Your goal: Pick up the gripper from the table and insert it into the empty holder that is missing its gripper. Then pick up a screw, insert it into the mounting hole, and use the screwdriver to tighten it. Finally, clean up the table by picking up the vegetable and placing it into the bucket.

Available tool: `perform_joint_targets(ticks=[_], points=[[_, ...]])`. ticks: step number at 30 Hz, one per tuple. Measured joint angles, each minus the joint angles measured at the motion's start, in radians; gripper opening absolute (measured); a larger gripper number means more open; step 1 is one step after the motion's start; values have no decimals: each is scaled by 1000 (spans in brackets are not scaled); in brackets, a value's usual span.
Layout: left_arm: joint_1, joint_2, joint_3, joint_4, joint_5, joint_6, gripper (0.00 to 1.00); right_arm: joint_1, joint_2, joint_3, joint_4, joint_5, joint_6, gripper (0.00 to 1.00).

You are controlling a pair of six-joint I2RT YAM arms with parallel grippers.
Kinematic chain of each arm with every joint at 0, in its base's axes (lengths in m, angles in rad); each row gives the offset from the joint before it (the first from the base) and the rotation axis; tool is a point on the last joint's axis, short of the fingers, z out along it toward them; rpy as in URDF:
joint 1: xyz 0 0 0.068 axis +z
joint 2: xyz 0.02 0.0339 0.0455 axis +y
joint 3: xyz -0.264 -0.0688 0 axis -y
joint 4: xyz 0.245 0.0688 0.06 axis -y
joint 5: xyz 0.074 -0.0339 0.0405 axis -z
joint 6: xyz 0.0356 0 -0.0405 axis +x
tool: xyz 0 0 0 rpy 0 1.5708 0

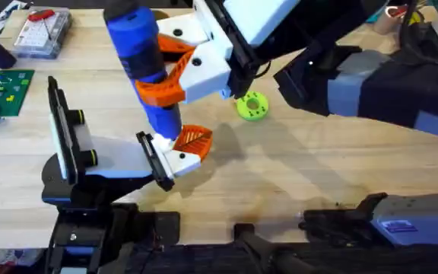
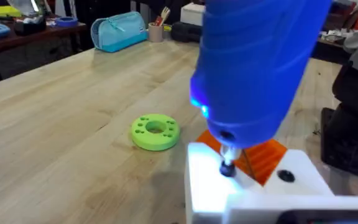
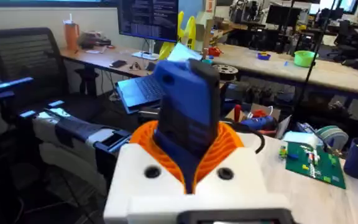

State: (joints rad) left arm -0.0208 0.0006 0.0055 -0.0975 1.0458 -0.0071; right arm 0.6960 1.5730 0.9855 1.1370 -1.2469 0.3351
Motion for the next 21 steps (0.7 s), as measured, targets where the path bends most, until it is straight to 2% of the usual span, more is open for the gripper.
perform_joint_targets(ticks=[21], points=[[0, 0, 0, 0, 2, 0, 12, 21, 0, 0, 0, 0, -3, 26]])
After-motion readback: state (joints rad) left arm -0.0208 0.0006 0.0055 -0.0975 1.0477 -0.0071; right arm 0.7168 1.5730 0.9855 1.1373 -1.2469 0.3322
